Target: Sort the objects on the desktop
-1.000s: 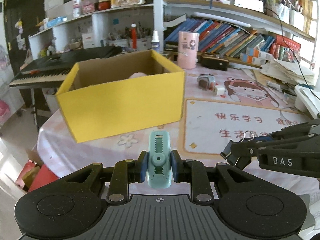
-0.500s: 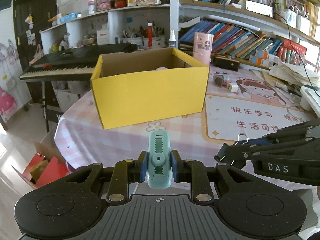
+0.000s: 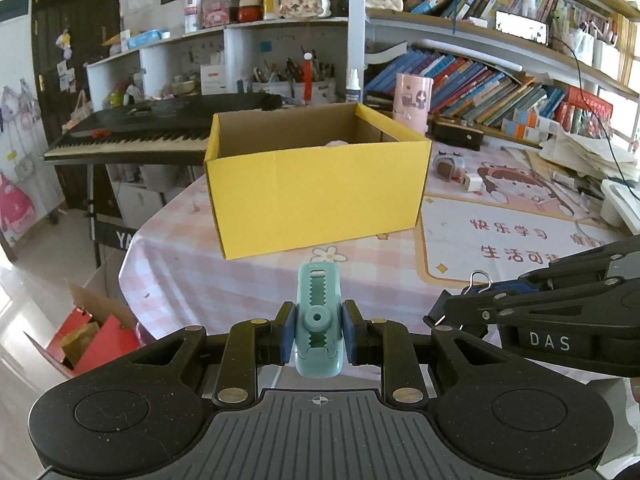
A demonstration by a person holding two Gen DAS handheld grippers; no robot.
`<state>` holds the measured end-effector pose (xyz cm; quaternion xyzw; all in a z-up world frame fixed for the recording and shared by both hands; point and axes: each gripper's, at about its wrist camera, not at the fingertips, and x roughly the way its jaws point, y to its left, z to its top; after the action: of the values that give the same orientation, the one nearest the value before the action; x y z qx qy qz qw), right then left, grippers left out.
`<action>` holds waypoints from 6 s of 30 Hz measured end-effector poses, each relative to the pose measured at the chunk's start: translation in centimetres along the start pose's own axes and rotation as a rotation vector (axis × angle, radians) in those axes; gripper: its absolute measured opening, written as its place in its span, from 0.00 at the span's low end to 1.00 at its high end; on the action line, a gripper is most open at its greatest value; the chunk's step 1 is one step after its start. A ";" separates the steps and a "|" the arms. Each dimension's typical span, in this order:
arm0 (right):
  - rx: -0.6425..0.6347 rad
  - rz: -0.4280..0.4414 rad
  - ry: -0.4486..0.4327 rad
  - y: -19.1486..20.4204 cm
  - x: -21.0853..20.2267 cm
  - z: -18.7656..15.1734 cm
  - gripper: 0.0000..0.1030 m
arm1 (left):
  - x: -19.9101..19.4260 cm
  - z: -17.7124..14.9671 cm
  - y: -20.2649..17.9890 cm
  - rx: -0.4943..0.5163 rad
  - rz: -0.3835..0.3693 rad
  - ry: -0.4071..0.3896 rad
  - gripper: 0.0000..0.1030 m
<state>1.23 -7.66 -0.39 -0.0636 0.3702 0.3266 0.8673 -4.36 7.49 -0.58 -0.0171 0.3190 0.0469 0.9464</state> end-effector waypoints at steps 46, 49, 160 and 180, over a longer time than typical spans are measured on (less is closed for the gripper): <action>-0.084 0.084 -0.225 -6.4 5.2 18.0 0.10 | 9.2 14.1 1.5 0.016 0.131 -0.205 0.22; -0.109 0.097 -0.213 -6.8 6.3 18.6 0.10 | 10.9 14.2 1.3 0.022 0.137 -0.174 0.22; -0.067 -0.011 -0.151 -8.8 5.5 16.0 0.29 | 7.1 10.2 2.2 -0.050 0.131 -0.218 0.74; 0.077 -0.187 -0.121 -6.4 1.5 7.4 0.31 | 2.8 5.2 2.1 -0.034 0.083 -0.139 0.74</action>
<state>10.38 -9.24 3.08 -0.0448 0.3219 0.2330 0.9165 0.81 10.14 1.85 -0.0166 0.2519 0.0927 0.9632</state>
